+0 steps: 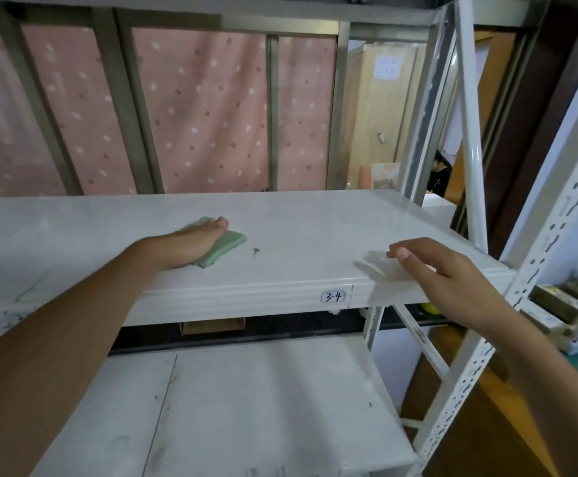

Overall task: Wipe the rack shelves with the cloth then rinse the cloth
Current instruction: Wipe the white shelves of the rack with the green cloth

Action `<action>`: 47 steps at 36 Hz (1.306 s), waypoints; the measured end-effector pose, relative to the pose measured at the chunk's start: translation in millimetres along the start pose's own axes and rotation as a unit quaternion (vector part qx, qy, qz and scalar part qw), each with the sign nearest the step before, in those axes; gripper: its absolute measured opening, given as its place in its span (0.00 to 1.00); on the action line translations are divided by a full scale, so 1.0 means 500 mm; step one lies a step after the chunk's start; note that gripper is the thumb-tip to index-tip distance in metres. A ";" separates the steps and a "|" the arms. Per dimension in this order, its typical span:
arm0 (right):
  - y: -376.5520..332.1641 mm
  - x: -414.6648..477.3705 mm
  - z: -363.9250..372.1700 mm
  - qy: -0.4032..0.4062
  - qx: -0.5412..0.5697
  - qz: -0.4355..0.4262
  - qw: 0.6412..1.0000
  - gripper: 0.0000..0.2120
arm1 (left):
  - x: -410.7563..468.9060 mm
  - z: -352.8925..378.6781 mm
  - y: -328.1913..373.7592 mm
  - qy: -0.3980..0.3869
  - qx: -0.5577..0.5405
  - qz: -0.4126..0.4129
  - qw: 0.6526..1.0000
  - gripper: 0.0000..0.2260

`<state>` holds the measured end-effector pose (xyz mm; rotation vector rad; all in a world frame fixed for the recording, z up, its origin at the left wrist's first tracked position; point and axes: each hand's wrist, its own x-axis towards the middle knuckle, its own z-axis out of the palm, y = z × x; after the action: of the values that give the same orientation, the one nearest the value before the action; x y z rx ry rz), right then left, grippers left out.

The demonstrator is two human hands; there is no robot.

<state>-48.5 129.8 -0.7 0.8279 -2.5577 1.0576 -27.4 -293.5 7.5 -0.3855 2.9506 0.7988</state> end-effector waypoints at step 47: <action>-0.001 -0.059 -0.019 -0.018 -0.044 0.021 0.999 0.20 | 0.035 -0.033 -0.047 -0.006 0.115 0.053 0.992 0.26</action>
<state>-24.5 148.4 -6.3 0.7814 -2.6400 0.9437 -38.4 -325.5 7.9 -0.2103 3.0268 0.4582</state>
